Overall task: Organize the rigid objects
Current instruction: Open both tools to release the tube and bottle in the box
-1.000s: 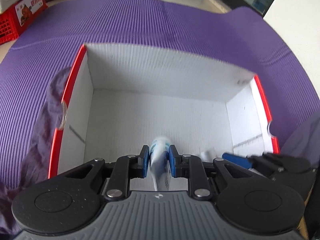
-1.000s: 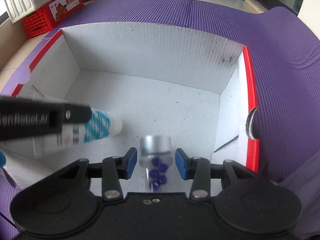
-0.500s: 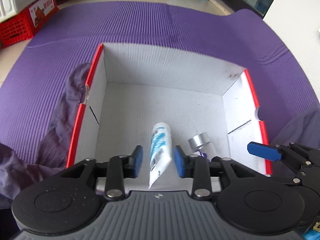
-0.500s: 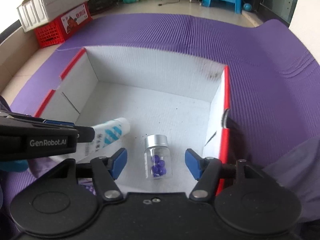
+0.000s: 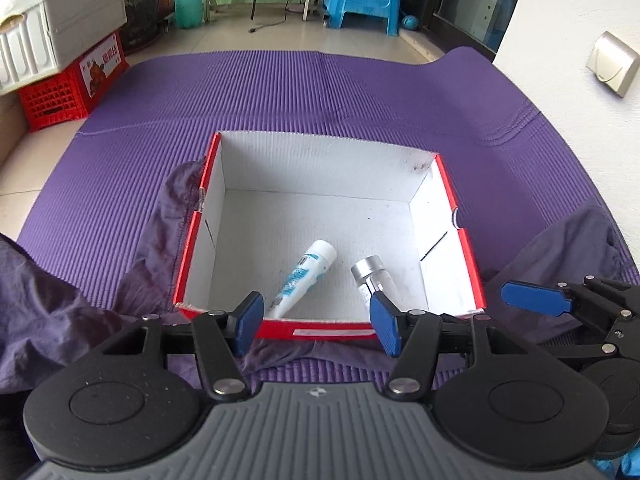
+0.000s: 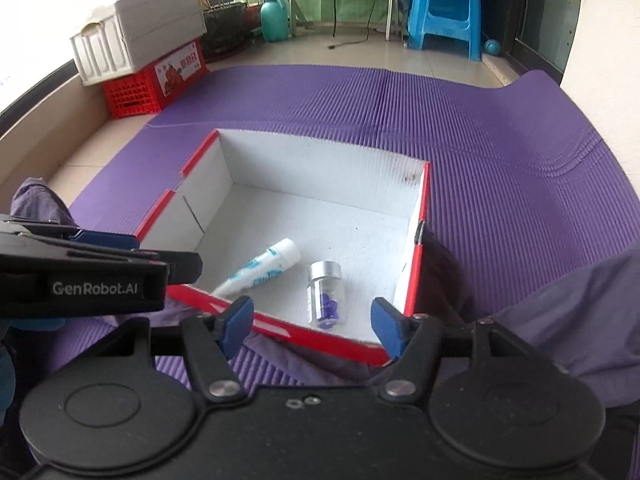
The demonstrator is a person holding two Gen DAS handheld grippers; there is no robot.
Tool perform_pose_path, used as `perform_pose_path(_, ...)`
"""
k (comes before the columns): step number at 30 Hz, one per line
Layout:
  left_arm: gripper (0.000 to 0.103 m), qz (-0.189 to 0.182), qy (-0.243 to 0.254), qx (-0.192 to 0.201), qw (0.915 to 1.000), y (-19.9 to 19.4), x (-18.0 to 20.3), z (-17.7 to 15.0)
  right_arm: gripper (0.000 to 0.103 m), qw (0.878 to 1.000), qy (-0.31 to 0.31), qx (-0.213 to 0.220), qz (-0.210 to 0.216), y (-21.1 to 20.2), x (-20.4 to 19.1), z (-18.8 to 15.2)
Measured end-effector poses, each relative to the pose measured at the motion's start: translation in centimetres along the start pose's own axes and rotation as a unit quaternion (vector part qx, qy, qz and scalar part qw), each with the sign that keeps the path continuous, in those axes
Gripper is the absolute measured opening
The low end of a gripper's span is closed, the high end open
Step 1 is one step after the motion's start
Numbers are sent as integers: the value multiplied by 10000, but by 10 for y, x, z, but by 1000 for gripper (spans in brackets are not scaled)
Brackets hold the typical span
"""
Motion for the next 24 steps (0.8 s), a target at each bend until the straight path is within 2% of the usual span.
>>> perform_pose_path(4,58,25,14,126,9999,-19,-3,-8,66,9999,-27,118,-2,-20,-3,-4)
perform_pose_path(6,58,40,18,200,9998,-29,-4,-12,73,9998,-20,198,-17,-30,-5,-8)
perform_pose_path(14,58,34,153,409,9990,-65,-7,-34,75,9987,-92,493,101,-66,-16,-19)
perform_pose_path(16,58,33,216,487,9986,-75,-7,-40,78,9982,-122,577,146,-75,-20,-23)
perform_pose_path(20,70,19,249,663,9975,-97,-10,-52,84,9966,-100,775,270,-92,-24,-34)
perform_pose_path(24,71,24,298,803,9963,-116,-12,-66,90,9937,-77,1057,366,-112,-31,-47)
Point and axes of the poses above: each gripper's, at about its wrist camera, not at the fingertips, and y roughly the way its jaws point, x to its right, z to its top, the point moved 4 cm from there along y, roughly the way its jaws point, and after that the axes turned 13 degrees about -y, right-handed, at the moved point
